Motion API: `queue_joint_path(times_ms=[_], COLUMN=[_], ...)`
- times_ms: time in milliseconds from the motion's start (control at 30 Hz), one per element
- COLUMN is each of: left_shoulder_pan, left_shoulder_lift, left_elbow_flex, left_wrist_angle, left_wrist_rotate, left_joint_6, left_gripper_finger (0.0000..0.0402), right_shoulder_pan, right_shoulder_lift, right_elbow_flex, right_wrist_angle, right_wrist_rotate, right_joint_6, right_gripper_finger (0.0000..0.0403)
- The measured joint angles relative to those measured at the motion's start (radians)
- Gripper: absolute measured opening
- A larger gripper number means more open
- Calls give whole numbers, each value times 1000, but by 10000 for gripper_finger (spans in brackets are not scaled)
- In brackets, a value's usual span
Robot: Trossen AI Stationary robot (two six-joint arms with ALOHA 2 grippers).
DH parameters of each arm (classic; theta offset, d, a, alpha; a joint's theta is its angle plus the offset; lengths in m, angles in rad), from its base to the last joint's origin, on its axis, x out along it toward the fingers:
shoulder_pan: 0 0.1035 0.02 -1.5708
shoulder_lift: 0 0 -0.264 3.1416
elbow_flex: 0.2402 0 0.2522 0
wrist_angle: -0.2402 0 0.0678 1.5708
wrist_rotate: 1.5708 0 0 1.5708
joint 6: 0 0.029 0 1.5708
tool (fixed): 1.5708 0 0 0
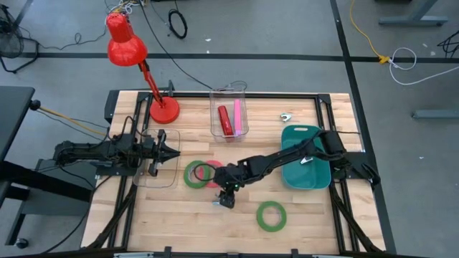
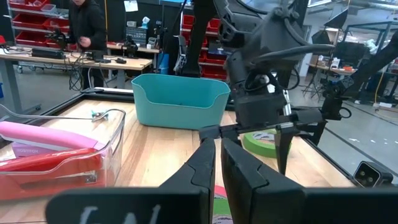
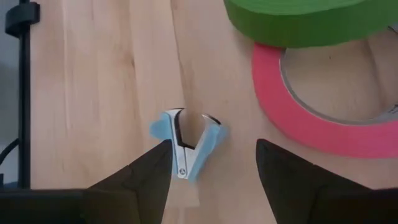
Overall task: Pick and place Stapler, Stapler remover, tape
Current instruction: Put the bottom light blue staple remover into the blue bin
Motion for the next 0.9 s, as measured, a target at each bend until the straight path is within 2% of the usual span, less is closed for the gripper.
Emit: queue_joint_path(times_ms=[667, 900], left_shoulder_pan=[0, 0], left_shoulder_lift=[0, 0], left_elbow_flex=[0, 0], left_wrist_angle=[0, 0], left_wrist_rotate=[0, 0], left_joint_6=[0, 0], left_gripper_finger=[30, 30], right_shoulder_pan=[3, 3], right_shoulder_lift=[62, 62], right_elbow_flex=[0, 0], right_wrist_angle=[27, 32], right_wrist_rotate=[3, -15], right_joint_6=[58, 58], right_gripper_finger=[229, 189])
